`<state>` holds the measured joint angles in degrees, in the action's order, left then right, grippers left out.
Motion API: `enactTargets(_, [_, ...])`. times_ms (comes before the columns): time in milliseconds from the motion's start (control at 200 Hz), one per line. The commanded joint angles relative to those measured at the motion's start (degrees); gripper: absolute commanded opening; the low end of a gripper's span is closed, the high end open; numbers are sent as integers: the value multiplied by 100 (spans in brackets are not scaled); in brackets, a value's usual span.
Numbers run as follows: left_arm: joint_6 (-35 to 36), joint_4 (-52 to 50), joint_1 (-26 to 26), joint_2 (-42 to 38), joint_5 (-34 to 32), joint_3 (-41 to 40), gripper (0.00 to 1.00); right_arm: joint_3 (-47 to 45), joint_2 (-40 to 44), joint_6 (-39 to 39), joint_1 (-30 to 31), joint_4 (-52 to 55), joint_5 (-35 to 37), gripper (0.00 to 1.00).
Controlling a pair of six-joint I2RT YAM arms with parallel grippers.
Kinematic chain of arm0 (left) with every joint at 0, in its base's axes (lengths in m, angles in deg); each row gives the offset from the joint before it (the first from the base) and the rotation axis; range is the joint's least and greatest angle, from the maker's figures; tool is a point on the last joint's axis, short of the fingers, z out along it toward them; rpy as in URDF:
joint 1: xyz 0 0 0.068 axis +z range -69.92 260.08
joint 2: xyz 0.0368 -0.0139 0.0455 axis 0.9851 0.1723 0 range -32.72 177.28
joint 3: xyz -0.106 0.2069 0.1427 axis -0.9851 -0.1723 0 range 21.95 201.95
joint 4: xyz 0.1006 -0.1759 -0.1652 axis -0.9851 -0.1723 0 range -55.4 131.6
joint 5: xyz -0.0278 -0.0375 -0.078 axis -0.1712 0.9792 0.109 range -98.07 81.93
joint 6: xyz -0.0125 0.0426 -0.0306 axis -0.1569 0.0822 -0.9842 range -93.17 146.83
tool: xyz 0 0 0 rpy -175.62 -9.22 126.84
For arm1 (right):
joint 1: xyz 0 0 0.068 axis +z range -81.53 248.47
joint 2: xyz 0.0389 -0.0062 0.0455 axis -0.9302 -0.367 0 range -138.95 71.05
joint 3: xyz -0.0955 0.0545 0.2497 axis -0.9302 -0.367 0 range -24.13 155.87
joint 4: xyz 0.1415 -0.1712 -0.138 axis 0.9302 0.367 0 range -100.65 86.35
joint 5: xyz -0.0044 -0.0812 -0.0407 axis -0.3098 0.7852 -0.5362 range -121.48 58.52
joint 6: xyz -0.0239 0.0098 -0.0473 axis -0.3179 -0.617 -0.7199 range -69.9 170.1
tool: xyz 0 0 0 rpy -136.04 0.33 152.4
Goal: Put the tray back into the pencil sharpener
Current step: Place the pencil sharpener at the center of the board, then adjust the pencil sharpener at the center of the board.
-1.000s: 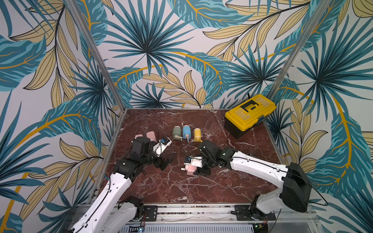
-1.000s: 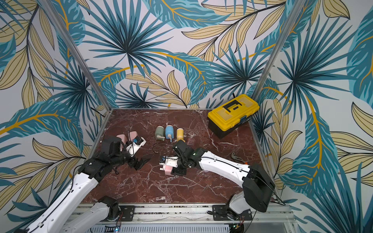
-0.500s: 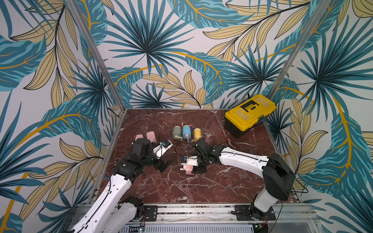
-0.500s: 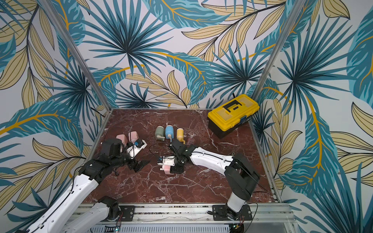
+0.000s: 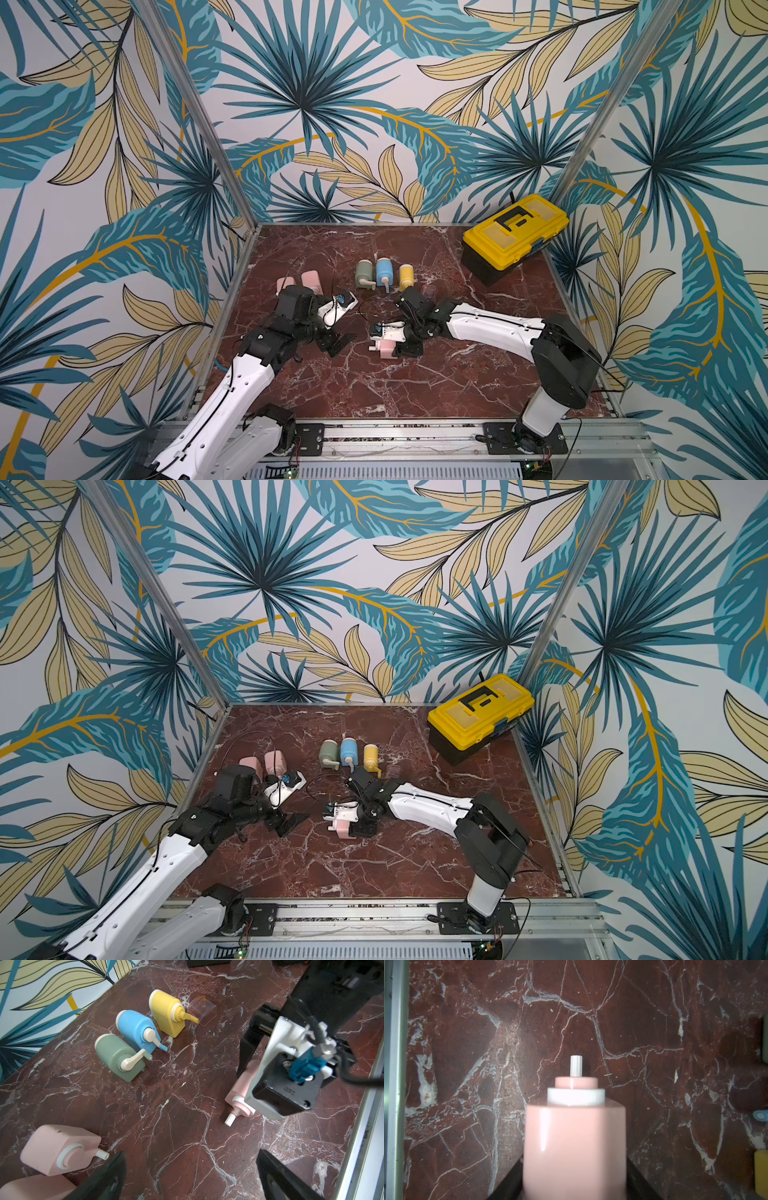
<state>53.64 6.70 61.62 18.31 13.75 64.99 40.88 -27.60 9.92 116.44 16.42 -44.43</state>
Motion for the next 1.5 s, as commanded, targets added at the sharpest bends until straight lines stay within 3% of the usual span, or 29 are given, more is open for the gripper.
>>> enactTargets(0, [114,88,-19,-14,-26,-59,100,-118,-31,-86,-31,-131,-100,60])
enactTargets(346, [337,53,-26,21,-27,-77,100,-139,131,65,-33,-340,-230,72])
enactTargets(551, [343,44,-21,154,127,-51,100,-530,1016,662,-35,-572,-266,76])
enactTargets(776, [268,29,-25,588,1150,149,100,-1751,2404,1871,-77,-1380,749,75])
enactTargets(876, [734,27,-160,751,1726,-10,96,-2113,3060,2432,-77,-1646,1279,75])
enactTargets(1017, [1432,35,-726,1003,1168,-160,98,-2496,3962,2993,-77,-1670,1740,74])
enactTargets(1262, [2235,33,-1195,2266,800,519,99,-2847,4979,3507,-77,-1191,2092,74])
enactTargets(1492, [2328,32,-1501,3475,365,1504,100,-2968,5518,3697,-77,-908,2312,74])
